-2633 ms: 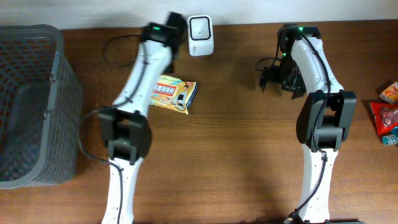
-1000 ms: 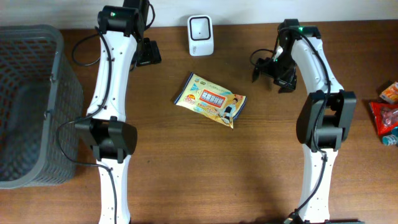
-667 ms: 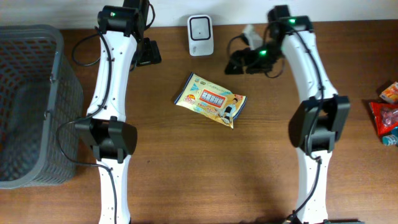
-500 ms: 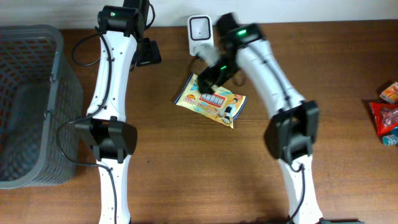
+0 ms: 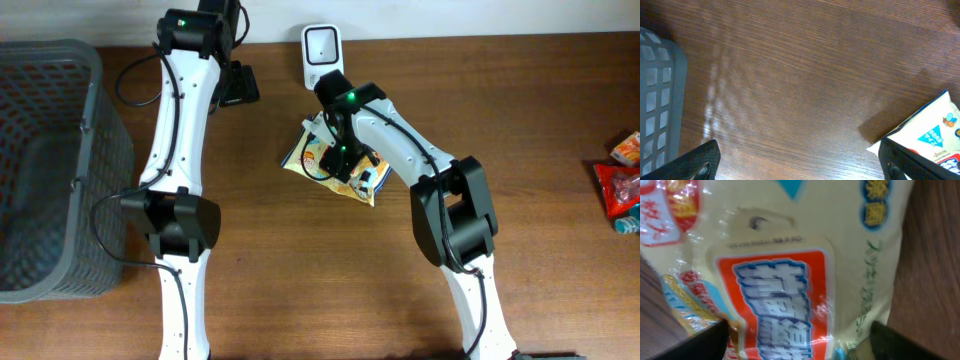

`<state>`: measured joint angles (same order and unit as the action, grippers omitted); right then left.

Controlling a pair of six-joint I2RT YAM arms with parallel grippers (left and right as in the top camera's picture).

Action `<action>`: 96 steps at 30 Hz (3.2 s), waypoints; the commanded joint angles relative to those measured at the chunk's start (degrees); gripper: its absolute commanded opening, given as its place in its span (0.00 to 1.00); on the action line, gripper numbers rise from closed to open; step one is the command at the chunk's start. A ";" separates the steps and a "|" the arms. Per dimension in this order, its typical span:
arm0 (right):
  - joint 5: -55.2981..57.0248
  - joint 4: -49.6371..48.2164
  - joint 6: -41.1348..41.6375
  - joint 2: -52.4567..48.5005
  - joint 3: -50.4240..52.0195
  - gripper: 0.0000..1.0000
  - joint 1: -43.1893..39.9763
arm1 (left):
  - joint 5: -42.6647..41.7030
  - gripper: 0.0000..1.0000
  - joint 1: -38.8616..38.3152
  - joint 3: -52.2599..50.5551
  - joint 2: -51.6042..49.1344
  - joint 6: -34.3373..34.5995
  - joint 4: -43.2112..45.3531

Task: Scan the item barcode
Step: 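Hold the wipes pack up to the white scanner, then carry the wipes pack to the right edge and release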

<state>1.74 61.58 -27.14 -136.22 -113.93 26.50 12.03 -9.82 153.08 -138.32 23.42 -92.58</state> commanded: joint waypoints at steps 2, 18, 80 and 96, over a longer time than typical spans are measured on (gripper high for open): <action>0.07 -2.49 5.22 -1.11 4.33 0.50 -0.44 | -0.24 0.99 0.11 0.55 0.33 -0.09 -0.11; -7.13 -13.22 33.55 -0.52 -19.39 0.04 -5.60 | -0.24 0.99 0.11 0.55 0.33 -0.09 -0.09; 0.15 1.79 56.48 16.15 -8.02 0.73 -65.81 | -0.24 0.99 0.24 0.55 0.33 -0.09 -0.11; -14.69 29.11 44.11 64.11 0.63 0.98 -40.15 | -0.24 0.99 0.26 0.55 0.33 -0.09 -0.11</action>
<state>-11.68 90.70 18.28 -77.19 -116.97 -19.11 12.03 -9.82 153.08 -138.32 23.42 -92.55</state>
